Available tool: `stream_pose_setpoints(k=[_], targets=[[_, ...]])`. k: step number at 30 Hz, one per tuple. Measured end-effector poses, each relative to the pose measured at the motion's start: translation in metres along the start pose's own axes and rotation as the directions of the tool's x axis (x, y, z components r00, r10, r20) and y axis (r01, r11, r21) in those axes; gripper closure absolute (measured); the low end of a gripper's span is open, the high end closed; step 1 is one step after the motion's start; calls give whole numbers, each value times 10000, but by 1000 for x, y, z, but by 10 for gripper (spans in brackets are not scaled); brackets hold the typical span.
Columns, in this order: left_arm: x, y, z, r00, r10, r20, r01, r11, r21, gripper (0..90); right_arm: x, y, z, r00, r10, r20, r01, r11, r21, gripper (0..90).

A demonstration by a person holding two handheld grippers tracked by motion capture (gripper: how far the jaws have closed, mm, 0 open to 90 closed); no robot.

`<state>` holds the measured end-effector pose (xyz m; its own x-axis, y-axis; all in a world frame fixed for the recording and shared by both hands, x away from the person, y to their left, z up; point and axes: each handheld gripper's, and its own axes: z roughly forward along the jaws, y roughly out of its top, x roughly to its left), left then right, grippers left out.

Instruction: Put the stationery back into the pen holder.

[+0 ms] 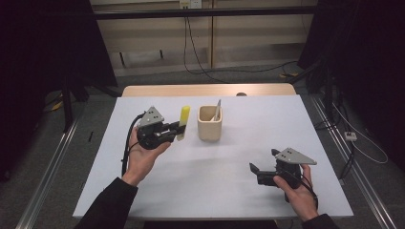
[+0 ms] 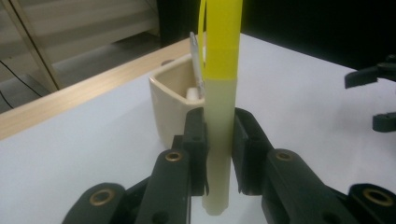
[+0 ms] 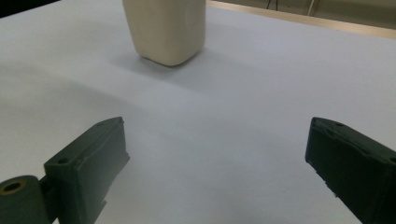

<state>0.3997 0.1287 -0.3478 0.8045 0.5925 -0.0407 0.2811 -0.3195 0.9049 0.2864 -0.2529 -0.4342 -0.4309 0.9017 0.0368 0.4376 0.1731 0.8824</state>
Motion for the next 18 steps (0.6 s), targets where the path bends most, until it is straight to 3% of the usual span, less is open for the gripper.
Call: stream_pose_setpoints(k=[2, 8, 18], targets=[[1, 3, 3, 10000, -34, -19, 34, 10000, -27, 776, -3, -2, -2, 9996, 9, 287, -7, 10000, -99, 70], [3, 12, 13, 9999, -112, -112, 112, 9999, -43, 776, -12, -11, -10, 9992, 271, 285, -272, 9996, 39, 61], [10, 29, 36, 9994, -310, -122, 307, 9993, -219, 776, -23, -26, -25, 9972, 292, 689, -307, 9993, 207, 65]])
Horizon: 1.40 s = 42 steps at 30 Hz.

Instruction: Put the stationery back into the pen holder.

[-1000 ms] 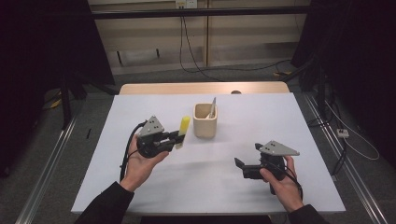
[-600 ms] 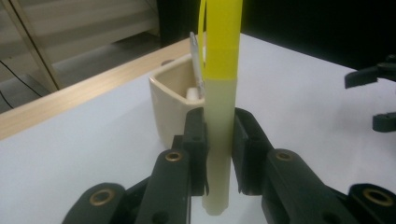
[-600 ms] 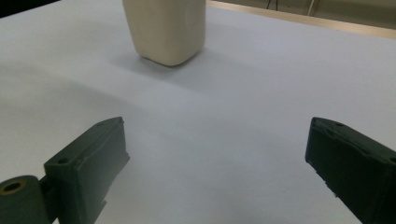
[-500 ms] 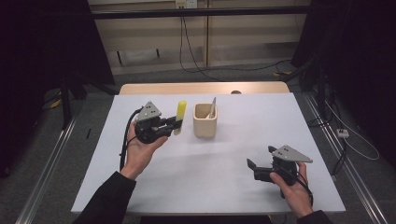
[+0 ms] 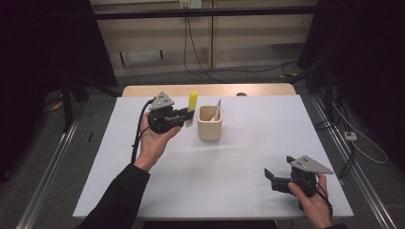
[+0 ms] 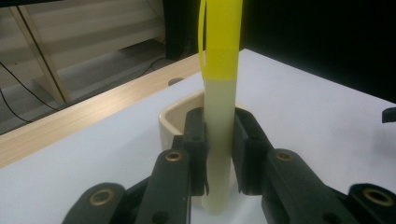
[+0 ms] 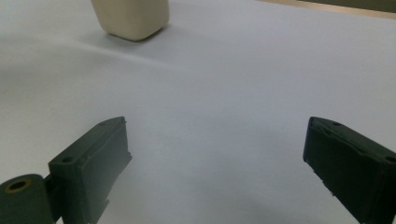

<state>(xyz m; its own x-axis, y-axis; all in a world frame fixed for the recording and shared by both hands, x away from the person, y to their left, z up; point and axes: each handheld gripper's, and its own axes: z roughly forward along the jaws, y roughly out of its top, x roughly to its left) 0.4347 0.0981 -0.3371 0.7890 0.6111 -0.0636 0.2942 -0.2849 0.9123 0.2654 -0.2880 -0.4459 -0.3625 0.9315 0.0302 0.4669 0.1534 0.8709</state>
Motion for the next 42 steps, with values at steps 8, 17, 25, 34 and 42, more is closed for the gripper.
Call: stream_pose_setpoints(k=[8, 17, 25, 34, 42], targets=[[0, 11, 20, 9996, -218, -203, 212, 9992, -326, 776, 2, 0, 5, 9999, -107, -66, 107, 9999, 11, 65], [-1, 17, 38, 9997, -169, -200, 158, 9983, -563, 776, 9, 2, 9, 9990, -222, -383, 222, 9998, 9, 64], [6, 14, 57, 9988, -262, -409, 244, 9988, -430, 776, 10, 1, 11, 9983, -249, -528, 252, 9997, 56, 61], [7, 6, 67, 9980, -583, -251, 574, 9977, -352, 776, 12, 2, 11, 9975, -333, -625, 333, 9994, 1, 58], [5, 0, 74, 9980, -350, -520, 348, 9994, -56, 776, 13, 2, 12, 9967, -348, -732, 350, 9994, 27, 58]])
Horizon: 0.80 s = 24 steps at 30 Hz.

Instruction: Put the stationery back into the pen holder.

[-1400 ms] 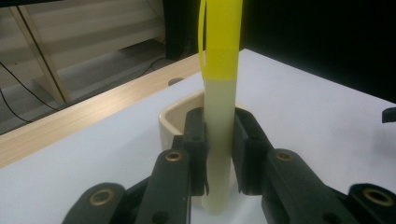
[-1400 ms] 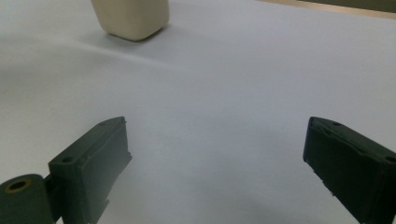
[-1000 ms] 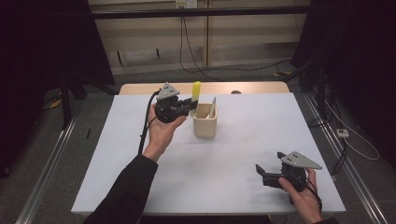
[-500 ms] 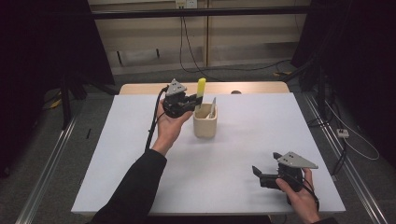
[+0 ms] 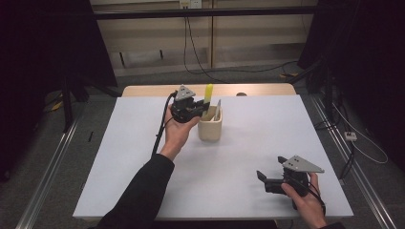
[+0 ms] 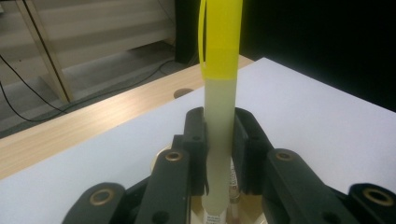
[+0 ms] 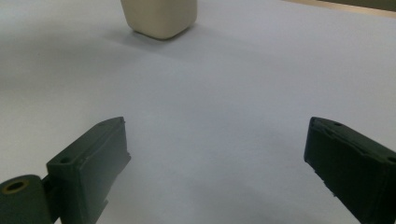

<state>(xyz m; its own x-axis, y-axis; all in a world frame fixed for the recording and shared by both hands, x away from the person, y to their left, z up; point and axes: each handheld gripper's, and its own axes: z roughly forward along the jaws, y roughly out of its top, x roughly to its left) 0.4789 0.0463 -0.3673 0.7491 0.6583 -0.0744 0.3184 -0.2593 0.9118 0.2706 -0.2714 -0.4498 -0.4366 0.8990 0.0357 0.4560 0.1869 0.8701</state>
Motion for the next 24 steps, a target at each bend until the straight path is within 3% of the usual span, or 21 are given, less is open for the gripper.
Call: stream_pose_setpoints(k=[5, 7, 10, 12, 15, 17, 20, 24], targets=[[4, -9, 3, 9998, -126, 154, 123, 9997, 197, 775, -1, 0, 0, 10000, 57, 21, -57, 10000, -20, 50], [4, -12, 3, 9999, 141, -53, -139, 9991, 390, 776, -1, 0, 0, 10000, 23, 4, -23, 10000, -11, 50], [6, -15, 4, 9998, -176, 122, 172, 9992, 352, 775, 0, 0, 0, 10000, 60, -18, -60, 10000, 54, 50], [6, -17, 4, 9999, -63, 82, 59, 9988, 489, 775, 0, 0, 1, 10000, 21, -12, -21, 10000, 43, 51], [4, -19, 5, 9995, -213, 221, 201, 9982, 560, 767, -1, -1, 2, 10000, 25, 4, -25, 10000, 80, 51], [2, -19, 5, 9996, -67, 282, 53, 9987, 498, 698, -1, -1, 2, 10000, 45, 16, -45, 10000, 86, 50], [-3, -17, 3, 9998, 177, -85, -173, 9989, 435, 558, -1, -1, 2, 10000, 13, -22, -13, 10000, 74, 50], [-5, -15, 0, 9999, 101, 44, -103, 9990, 435, 428, -1, -1, 2, 10000, -13, -35, 13, 10000, 51, 51]])
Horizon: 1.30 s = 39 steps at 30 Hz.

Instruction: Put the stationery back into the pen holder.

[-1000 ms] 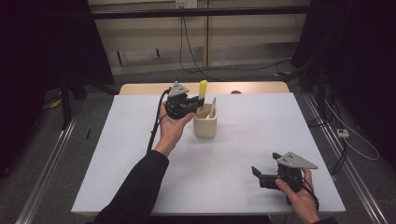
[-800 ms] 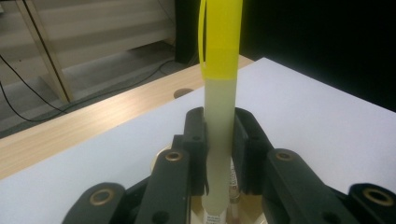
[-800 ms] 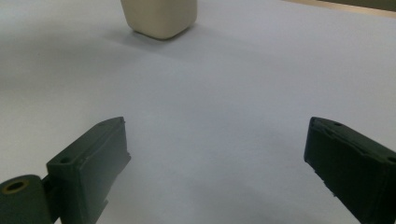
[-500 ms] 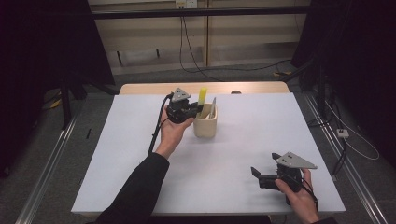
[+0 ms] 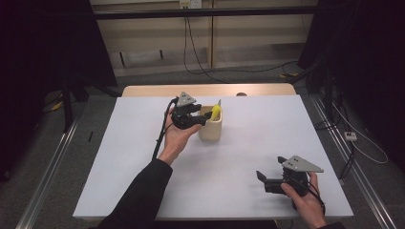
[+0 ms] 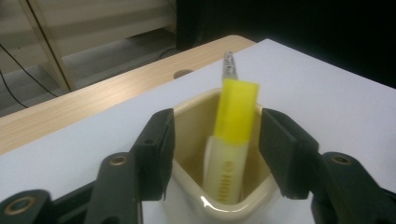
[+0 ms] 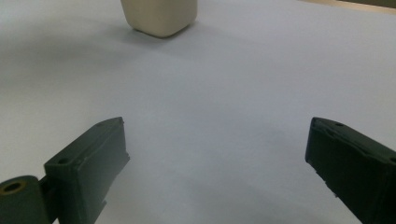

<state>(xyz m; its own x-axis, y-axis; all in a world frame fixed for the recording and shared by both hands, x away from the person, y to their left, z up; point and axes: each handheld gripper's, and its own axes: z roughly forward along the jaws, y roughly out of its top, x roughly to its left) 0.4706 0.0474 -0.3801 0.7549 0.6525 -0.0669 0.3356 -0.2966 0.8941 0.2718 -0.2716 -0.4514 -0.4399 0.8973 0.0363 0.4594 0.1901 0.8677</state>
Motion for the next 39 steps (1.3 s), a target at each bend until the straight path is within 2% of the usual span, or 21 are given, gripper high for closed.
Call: stream_pose_setpoints(k=[3, 6, 7, 9, 14, 16, 17, 19, 21, 24, 25, 27, 29, 32, 35, 39], targets=[[2, 0, -3, 10000, -1, -40, 2, 9998, 179, 312, 0, 0, 0, 10000, 35, -1, -35, 10000, 15, 50], [4, 0, -10, 9991, -377, -185, 386, 9980, 492, 190, 0, 0, 0, 10000, 44, -2, -44, 10000, 14, 51], [4, 0, -12, 9983, -566, -167, 573, 9973, 457, 167, 0, 0, 0, 10000, 37, 10, -37, 10000, 13, 50], [5, 0, -18, 9975, -701, -110, 704, 9970, 329, 149, 0, 0, 1, 10000, 9, 48, -9, 10000, 5, 51], [4, -1, -31, 9990, -446, 38, 443, 9971, 623, 88, 0, 0, 0, 10000, 27, 74, -27, 10000, -4, 51], [5, -1, -37, 9992, -299, 259, 283, 9979, 580, 61, 0, 1, 0, 9999, 38, 128, -37, 10000, -50, 54], [4, -2, -40, 9987, -414, 312, 398, 9980, 492, 54, -1, 1, 0, 9999, 52, 147, -51, 9999, -89, 54], [5, -2, -46, 9990, -333, 284, 319, 9982, 505, 54, -1, 1, 0, 9998, 72, 163, -71, 10000, -64, 54], [6, -4, -51, 9992, -99, 399, 82, 9991, 427, 54, -1, 1, 0, 9999, 53, 152, -52, 10000, -72, 54], [11, -10, -56, 9957, -137, 919, 96, 9990, 446, 53, 0, 1, 0, 9999, 53, 114, -52, 10000, -48, 53], [13, -13, -57, 9951, -156, 973, 106, 9987, 508, 46, 0, 1, 0, 9999, 55, 112, -55, 10000, -39, 53], [15, -19, -59, 9977, -110, 669, 63, 9976, 694, 49, 0, 1, 0, 9999, 70, 104, -70, 10000, -21, 53], [18, -24, -62, 9974, -216, 688, 172, 9979, 632, 56, 0, 0, 1, 10000, 64, 25, -64, 10000, -35, 53], [18, -30, -68, 9992, 60, 393, -90, 9971, 757, 57, 2, 0, 1, 10000, 18, -53, -18, 10000, 3, 53], [16, -37, -79, 9994, 322, 136, -328, 9985, 439, 66, 1, 0, 0, 10000, 15, -74, -15, 10000, -17, 52], [16, -44, -93, 9998, 197, 94, -199, 9994, 275, 66, 1, 0, 1, 10000, 32, -49, -32, 10000, -37, 52]])
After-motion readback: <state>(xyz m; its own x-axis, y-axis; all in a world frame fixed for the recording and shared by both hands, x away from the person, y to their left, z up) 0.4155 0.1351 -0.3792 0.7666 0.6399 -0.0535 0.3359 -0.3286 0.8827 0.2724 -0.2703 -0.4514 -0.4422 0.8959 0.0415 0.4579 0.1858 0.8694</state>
